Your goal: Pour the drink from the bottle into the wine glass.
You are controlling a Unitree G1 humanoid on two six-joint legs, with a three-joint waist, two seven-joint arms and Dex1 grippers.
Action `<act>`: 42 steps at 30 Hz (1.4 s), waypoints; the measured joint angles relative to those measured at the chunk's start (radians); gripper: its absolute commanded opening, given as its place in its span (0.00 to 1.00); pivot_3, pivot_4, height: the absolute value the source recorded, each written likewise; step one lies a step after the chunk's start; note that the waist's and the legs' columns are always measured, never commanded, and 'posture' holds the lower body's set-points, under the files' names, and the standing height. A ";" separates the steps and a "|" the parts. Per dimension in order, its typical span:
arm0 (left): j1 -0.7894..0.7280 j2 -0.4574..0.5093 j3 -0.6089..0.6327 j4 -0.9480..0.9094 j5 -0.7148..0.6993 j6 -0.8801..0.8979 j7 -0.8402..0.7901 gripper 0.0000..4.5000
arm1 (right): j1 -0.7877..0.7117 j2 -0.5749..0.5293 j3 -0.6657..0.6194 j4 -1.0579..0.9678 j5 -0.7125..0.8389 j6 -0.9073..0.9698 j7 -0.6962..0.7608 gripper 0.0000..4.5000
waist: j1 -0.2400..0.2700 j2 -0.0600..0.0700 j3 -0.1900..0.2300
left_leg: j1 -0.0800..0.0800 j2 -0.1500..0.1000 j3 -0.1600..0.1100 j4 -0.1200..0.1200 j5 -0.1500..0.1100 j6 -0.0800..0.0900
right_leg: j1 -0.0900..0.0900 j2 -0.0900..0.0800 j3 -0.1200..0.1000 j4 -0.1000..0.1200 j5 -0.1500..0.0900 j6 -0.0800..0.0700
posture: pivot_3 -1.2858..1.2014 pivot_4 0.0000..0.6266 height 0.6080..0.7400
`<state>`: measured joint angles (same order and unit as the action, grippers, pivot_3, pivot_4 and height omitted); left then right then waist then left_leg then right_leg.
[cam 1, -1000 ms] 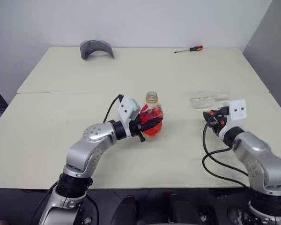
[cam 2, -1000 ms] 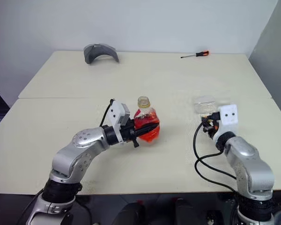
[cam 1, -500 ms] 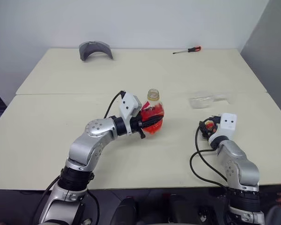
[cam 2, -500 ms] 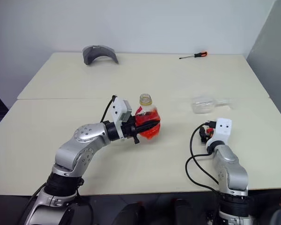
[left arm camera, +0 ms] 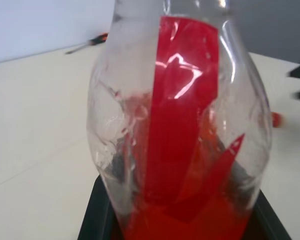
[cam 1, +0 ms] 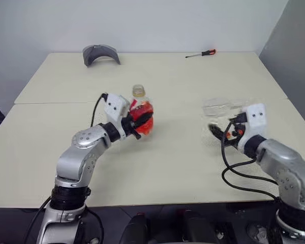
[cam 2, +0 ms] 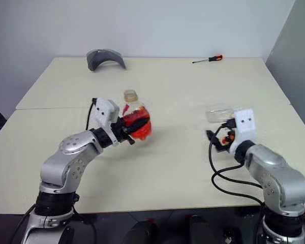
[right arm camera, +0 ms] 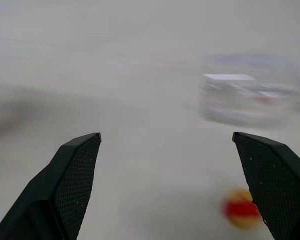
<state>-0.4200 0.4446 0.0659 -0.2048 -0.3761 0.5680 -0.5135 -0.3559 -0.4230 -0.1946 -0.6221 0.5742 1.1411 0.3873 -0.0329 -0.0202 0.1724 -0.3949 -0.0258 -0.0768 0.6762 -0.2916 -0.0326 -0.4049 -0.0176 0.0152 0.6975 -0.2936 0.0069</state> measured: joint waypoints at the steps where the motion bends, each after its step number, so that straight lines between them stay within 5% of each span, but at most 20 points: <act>1: -0.001 -0.001 0.016 0.028 0.020 -0.011 0.031 0.25 | -0.016 -0.003 0.021 0.015 0.030 -0.019 0.052 1.00 | 0.001 0.000 0.000 | -0.001 0.000 0.000 0.000 0.000 0.000 | 0.000 0.000 0.000 0.000 0.000 0.000 | 0.52 0.24 1.00; 15: -0.109 -0.008 0.140 0.459 0.158 -0.303 0.219 0.25 | -0.188 0.063 0.348 0.289 -0.077 -0.393 0.267 1.00 | 0.006 -0.002 0.000 | -0.002 -0.001 -0.001 0.002 0.002 -0.003 | -0.002 -0.002 -0.001 0.000 0.000 0.000 | 0.52 0.24 1.00; 24: -0.129 -0.065 0.178 0.643 0.159 -0.457 0.249 0.25 | -0.208 0.118 0.374 0.357 -0.137 -0.477 0.238 1.00 | 0.006 -0.002 0.000 | -0.003 -0.002 -0.001 0.002 0.002 -0.004 | -0.003 -0.003 -0.001 0.000 0.000 0.000 | 0.52 0.24 1.00; 35: -0.086 -0.078 0.180 0.631 0.158 -0.512 0.289 0.25 | -0.211 0.126 0.350 0.375 -0.162 -0.484 0.194 1.00 | 0.003 -0.002 0.000 | -0.003 -0.002 -0.001 0.002 0.002 -0.004 | -0.003 -0.003 -0.001 0.001 0.000 0.000 | 0.52 0.24 1.00; 36: -0.078 -0.080 0.181 0.619 0.156 -0.511 0.291 0.41 | -0.213 0.126 0.345 0.382 -0.164 -0.487 0.192 1.00 | 0.003 -0.002 0.000 | -0.003 -0.002 -0.001 0.002 0.002 -0.004 | -0.003 -0.003 -0.001 0.001 0.000 0.000 | 0.52 0.24 1.00; 42: -0.031 -0.082 0.188 0.568 0.155 -0.493 0.319 0.81 | -0.222 0.130 0.335 0.403 -0.172 -0.500 0.181 1.00 | 0.002 -0.002 0.000 | -0.003 -0.002 -0.001 0.002 0.002 -0.004 | -0.003 -0.003 -0.001 0.001 0.000 0.000 | 0.52 0.24 1.00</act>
<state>-0.4510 0.3621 0.2537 0.3633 -0.2209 0.0747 -0.1940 -0.5774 -0.2932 0.1406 -0.2188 0.4024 0.6416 0.5682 -0.0307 -0.0223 0.1723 -0.3976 -0.0274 -0.0776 0.6778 -0.2896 -0.0363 -0.4081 -0.0203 0.0142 0.6985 -0.2932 0.0069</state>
